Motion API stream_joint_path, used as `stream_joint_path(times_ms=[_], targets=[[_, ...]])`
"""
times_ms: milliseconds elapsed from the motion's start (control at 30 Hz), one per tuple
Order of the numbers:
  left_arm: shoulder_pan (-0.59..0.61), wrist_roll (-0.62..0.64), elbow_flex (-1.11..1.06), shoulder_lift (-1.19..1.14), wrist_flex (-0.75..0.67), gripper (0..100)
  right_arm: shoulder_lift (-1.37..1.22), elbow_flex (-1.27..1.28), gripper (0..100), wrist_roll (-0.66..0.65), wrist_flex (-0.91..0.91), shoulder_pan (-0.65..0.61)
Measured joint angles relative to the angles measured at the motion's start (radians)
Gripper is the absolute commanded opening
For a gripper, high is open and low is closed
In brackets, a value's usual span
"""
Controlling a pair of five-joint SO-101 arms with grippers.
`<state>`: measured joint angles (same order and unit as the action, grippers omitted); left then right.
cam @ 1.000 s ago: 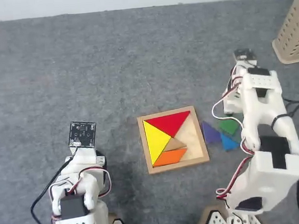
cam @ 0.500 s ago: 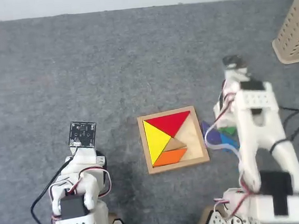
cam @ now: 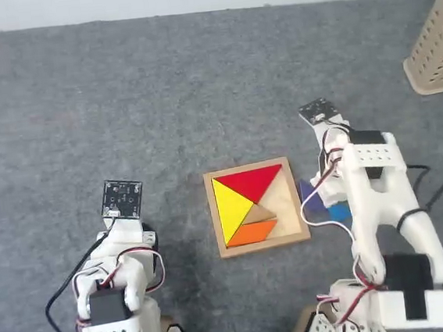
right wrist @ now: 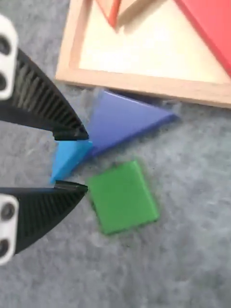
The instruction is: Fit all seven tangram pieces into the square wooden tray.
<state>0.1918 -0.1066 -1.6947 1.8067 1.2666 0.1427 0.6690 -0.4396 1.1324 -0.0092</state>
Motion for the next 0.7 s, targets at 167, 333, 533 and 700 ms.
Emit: stream_joint_path(times_ms=[167,333,533,700], targets=[[0.0,0.0,0.0,0.0,0.0,7,-0.051,0.0,14.7,0.143,-0.095,0.003],[0.0,0.0,0.0,0.0,0.0,7,-0.08,-0.029,14.9,0.318,-0.112,-0.017],[0.0,0.0,0.0,0.0,0.0,7,-0.126,-0.084,23.2,0.422,-0.095,-0.017],[0.0,0.0,0.0,0.0,0.0,7,-0.172,-0.117,28.1,0.482,-0.095,-0.014]])
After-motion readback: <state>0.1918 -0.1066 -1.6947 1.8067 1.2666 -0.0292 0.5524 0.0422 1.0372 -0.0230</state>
